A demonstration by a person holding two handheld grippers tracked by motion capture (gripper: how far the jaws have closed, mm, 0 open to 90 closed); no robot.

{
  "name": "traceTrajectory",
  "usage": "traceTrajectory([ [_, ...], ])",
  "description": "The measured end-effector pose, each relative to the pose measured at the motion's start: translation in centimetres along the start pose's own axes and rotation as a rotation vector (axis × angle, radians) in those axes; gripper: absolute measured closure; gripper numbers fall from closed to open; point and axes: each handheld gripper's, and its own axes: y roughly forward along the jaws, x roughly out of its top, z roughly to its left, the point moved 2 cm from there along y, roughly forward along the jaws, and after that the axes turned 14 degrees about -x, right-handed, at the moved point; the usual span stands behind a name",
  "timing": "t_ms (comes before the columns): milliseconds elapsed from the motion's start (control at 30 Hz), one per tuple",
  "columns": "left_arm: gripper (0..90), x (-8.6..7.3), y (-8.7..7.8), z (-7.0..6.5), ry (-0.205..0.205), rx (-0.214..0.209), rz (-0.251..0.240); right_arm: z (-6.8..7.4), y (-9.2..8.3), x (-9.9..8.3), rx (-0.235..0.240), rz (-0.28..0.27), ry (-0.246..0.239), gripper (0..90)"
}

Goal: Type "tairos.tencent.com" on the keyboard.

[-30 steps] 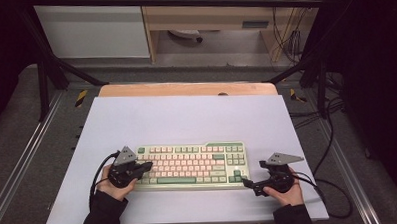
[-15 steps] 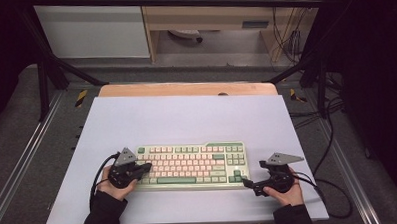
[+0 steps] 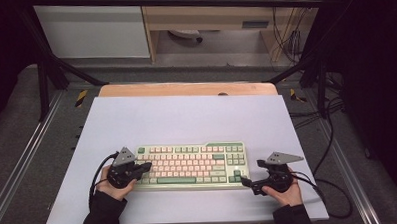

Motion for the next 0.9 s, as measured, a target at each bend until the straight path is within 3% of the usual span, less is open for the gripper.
traceTrajectory([
  [300, 90.0, 0.2, -0.3, 0.0, -0.001, -0.013, -0.009, 1.5, 0.3, 1.3, 0.014, -0.025, -0.013, 10.5],
  [900, 90.0, 0.2, -0.3, 0.0, 0.002, -0.018, -0.012, 4.6, 2.1, 4.0, 0.075, -0.022, -0.026, 34.2],
])
